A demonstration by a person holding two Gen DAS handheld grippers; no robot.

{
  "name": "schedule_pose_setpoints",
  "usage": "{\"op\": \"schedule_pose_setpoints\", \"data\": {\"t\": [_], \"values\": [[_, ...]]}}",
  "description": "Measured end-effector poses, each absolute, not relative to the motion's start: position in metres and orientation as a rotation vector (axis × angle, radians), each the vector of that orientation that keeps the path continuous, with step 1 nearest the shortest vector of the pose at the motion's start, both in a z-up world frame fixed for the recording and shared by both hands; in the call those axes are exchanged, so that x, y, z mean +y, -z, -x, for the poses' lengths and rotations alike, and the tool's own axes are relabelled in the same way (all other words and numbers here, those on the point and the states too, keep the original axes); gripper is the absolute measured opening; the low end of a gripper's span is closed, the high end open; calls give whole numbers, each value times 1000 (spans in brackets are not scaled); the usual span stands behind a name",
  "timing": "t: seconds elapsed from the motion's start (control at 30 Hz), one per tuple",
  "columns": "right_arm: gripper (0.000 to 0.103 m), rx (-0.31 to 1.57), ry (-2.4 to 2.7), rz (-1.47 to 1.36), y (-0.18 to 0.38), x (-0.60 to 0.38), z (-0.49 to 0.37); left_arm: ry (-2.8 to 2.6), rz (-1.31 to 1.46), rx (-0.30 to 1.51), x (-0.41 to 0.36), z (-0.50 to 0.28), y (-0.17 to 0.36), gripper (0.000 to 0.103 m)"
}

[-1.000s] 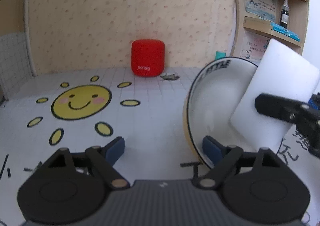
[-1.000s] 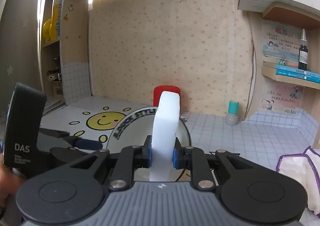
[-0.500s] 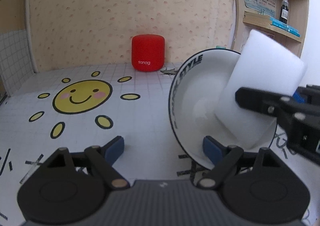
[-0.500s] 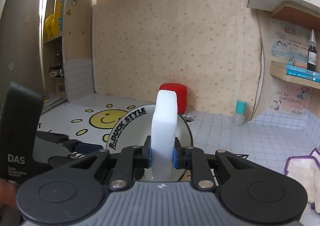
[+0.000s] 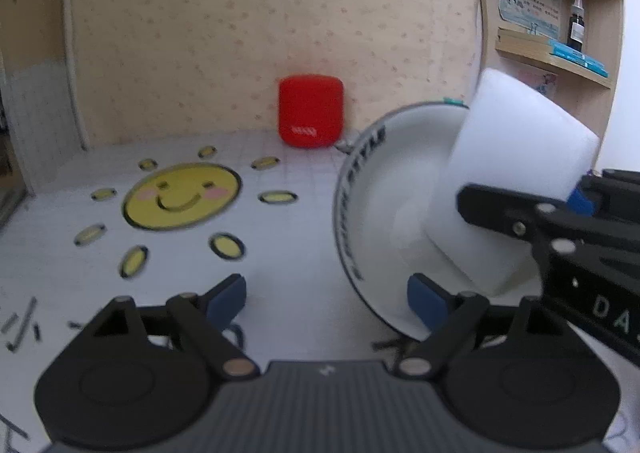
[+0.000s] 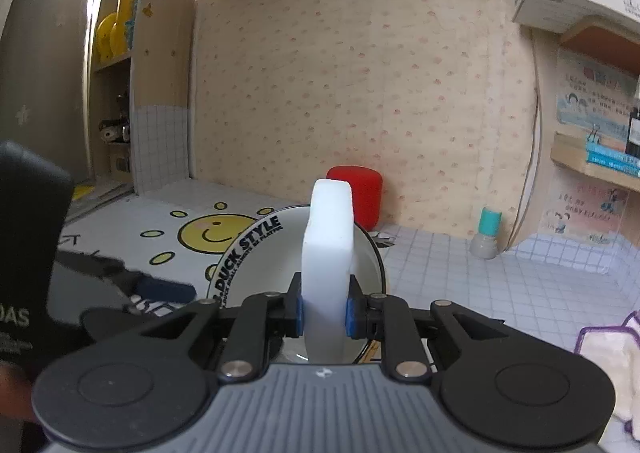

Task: Clean bowl
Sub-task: 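Hold the tilted bowl with the left gripper while the right gripper scrubs the sponge inside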

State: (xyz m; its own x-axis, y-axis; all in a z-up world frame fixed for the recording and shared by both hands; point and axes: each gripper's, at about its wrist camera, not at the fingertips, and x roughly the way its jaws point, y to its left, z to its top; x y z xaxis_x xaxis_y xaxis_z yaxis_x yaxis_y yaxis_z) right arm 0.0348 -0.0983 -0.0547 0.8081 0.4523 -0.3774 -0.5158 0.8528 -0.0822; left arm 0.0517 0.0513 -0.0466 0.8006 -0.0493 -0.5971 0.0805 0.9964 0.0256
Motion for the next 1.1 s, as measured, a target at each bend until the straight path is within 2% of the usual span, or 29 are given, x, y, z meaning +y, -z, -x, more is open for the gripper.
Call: {"op": "schedule_pose_setpoints", "data": {"t": [0.47, 1.1], "values": [[18, 310, -515, 241, 47, -97, -24, 70, -5, 673, 64, -55, 49, 90], [18, 354, -532, 221, 53, -94, -29, 56, 6, 681, 61, -53, 49, 92]]}}
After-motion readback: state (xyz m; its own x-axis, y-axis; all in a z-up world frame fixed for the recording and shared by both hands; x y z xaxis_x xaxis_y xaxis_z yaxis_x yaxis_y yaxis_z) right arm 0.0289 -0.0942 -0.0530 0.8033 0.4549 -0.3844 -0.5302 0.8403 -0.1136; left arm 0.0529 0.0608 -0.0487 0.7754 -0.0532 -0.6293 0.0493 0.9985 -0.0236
